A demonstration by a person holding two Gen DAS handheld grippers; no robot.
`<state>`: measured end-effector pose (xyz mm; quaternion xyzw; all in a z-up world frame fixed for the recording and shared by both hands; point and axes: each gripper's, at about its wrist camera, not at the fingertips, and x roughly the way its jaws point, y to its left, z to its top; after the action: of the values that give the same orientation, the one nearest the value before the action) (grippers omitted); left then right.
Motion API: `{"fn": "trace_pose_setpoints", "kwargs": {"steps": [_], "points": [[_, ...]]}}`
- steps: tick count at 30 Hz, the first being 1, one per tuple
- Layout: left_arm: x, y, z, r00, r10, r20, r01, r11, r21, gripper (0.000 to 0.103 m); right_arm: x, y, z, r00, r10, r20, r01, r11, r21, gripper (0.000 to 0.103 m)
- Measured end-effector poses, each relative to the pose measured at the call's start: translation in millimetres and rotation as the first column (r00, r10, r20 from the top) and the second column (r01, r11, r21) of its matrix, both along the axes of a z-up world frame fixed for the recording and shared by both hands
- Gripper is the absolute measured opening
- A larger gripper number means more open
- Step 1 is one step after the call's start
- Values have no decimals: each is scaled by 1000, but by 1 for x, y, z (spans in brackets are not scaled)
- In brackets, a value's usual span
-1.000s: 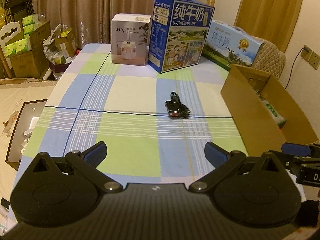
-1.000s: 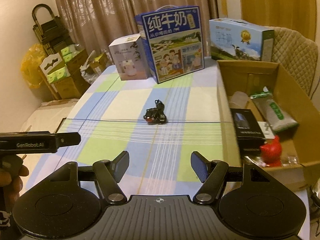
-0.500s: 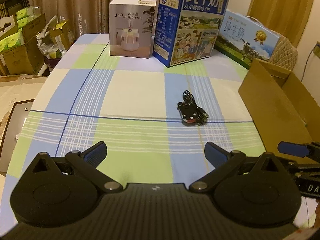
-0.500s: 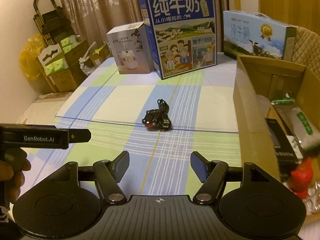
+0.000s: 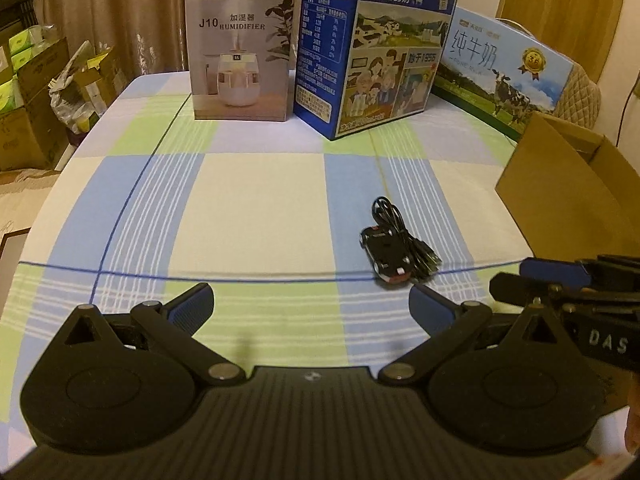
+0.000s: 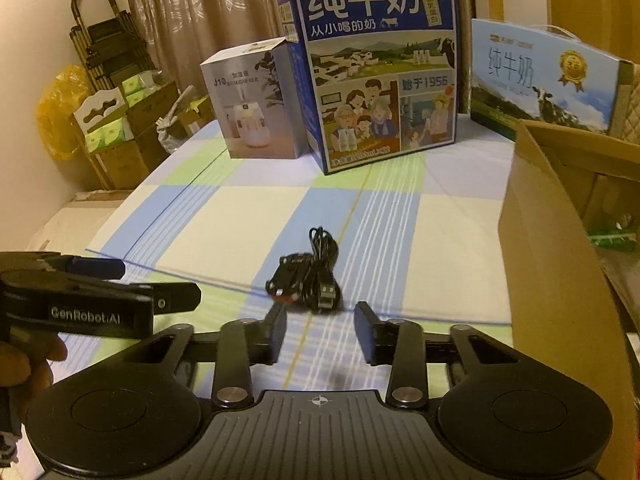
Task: Organize objects
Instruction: 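Grasp the black toy car with the left tool while the right tool grasps the black cable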
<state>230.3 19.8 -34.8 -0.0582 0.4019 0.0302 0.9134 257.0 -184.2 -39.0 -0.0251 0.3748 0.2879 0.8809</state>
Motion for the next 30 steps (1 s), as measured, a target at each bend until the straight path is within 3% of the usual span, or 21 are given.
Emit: {"fn": "trace_pose_setpoints", "kwargs": {"steps": [5,22,30], "points": [[12,10,-13,1000,27,7,-27,999,-30,102,23,12,-13,999,34,12,-33,999,-19,24],[19,28,-27,998,65,-2,-65,996,-58,102,67,49,-62,995,89,-43,-92,992,-85,24],[23,25,-30,999,47,0,-47,997,-61,100,70,45,-57,999,46,-27,-48,992,-116,20]]}}
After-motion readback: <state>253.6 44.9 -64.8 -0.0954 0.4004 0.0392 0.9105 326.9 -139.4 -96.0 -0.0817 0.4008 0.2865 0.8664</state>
